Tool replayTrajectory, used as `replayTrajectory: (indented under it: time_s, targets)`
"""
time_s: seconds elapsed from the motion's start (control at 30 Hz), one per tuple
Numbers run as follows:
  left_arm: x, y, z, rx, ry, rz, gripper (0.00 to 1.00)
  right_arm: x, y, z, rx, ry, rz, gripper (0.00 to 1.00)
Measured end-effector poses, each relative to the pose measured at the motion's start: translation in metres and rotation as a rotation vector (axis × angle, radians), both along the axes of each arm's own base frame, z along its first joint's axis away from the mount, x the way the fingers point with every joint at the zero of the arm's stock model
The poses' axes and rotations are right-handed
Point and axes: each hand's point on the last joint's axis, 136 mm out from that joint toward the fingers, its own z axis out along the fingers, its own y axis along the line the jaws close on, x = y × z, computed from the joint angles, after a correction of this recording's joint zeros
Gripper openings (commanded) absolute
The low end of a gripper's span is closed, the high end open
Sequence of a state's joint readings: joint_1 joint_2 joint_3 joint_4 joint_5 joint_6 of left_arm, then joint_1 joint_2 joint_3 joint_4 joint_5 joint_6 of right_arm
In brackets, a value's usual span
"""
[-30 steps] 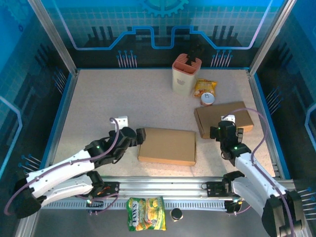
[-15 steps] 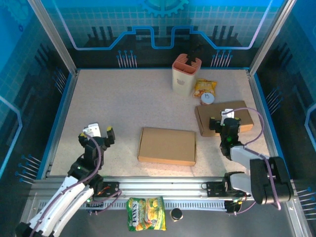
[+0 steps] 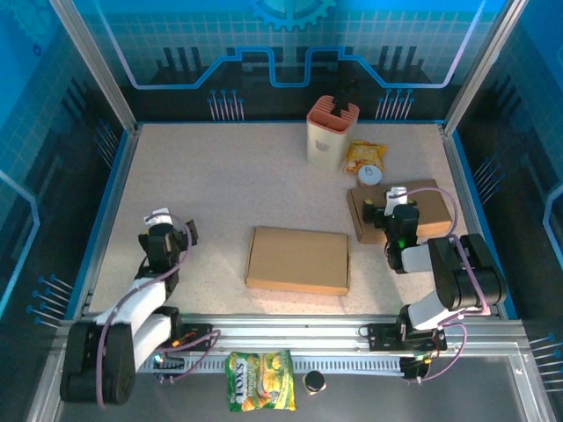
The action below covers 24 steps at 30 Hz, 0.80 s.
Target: Fold the paper box
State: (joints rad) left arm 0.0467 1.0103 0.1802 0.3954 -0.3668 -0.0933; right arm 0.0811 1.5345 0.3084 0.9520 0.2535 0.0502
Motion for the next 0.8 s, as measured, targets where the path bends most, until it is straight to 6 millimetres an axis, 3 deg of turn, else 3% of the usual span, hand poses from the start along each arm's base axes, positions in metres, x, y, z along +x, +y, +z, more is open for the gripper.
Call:
replayTrajectory:
  time_s: [0.5, 0.8]
  targets:
    - [0.097, -0.025, 0.026, -0.059, -0.055, -0.217, 0.99, 0.004, 0.001, 0.011, -0.024, -0.049, -0.008, 1.0]
    - [0.104, -0.05, 0.029, -0.12, -0.08, -0.35, 0.99, 0.004, 0.001, 0.011, -0.024, -0.048, -0.008, 1.0]
